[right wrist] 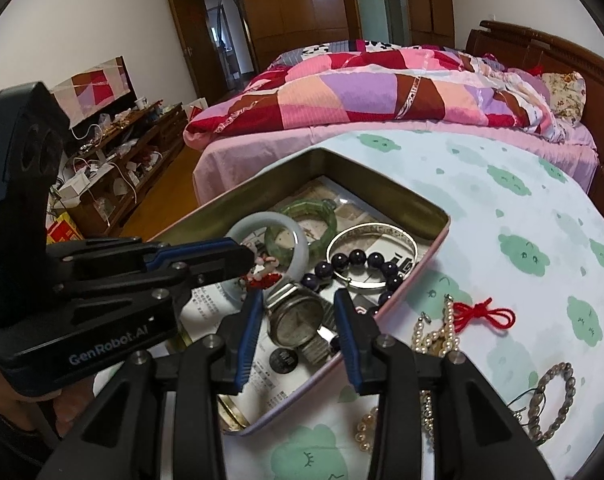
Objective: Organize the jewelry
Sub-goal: 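Open the left gripper over the tin while the right releases the wristwatch into it, then grasp the pearl necklace with the right gripper while the left moves toward the gold bead chain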
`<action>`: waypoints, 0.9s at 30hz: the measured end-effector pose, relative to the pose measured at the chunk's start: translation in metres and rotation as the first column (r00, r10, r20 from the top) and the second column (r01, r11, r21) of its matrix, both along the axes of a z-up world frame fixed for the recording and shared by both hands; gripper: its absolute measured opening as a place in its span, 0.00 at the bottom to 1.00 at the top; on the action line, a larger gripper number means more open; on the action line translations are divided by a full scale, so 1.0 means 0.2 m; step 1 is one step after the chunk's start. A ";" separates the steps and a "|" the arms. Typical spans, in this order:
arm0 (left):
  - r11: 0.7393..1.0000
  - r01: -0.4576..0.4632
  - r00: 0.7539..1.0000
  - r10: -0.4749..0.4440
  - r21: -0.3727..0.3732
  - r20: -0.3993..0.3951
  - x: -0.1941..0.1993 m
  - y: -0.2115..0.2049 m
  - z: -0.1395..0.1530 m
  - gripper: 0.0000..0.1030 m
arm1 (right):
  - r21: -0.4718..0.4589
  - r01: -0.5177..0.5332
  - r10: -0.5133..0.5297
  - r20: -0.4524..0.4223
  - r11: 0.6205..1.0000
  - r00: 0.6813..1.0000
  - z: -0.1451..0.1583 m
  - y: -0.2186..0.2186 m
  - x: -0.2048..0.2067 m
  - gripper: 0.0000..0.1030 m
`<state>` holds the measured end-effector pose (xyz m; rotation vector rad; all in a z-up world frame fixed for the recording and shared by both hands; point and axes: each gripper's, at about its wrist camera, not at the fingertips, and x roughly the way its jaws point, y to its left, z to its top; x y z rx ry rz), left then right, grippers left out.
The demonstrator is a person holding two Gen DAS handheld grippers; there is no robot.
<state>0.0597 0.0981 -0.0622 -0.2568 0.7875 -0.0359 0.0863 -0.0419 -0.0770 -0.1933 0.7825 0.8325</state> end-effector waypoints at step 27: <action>0.983 -0.170 0.984 0.166 0.065 0.071 -0.07 0.02 0.07 0.70 | -0.068 0.140 -0.139 0.020 0.988 0.990 -0.05 -0.33 0.00 0.49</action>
